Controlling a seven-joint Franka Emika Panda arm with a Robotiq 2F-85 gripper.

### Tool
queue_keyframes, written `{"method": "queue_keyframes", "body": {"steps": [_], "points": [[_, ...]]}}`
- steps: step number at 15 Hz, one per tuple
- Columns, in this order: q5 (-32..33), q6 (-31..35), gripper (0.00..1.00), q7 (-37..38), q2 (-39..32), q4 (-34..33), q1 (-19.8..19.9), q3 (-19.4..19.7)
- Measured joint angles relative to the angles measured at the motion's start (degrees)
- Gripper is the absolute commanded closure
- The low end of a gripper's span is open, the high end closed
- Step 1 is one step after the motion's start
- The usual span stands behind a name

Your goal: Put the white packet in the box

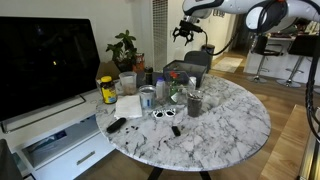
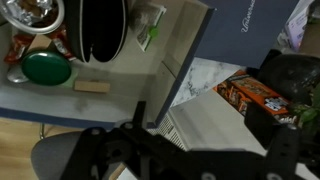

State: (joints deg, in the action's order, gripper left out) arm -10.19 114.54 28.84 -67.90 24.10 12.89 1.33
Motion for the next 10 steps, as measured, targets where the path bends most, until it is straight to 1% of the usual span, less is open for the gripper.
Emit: {"method": "queue_keyframes", "body": {"steps": [3,7,8,10], "points": [[-0.1,-8.8,0.01,-10.4,4.5,0.0,3.0,-2.4],[-0.4,-19.3,0.0,-21.2,8.3,0.0,4.6,-4.5],[-0.5,-21.1,0.0,-23.9,8.8,0.0,4.7,-4.9],[-0.5,-22.5,0.0,-26.6,9.3,0.0,4.8,-5.5]]}}
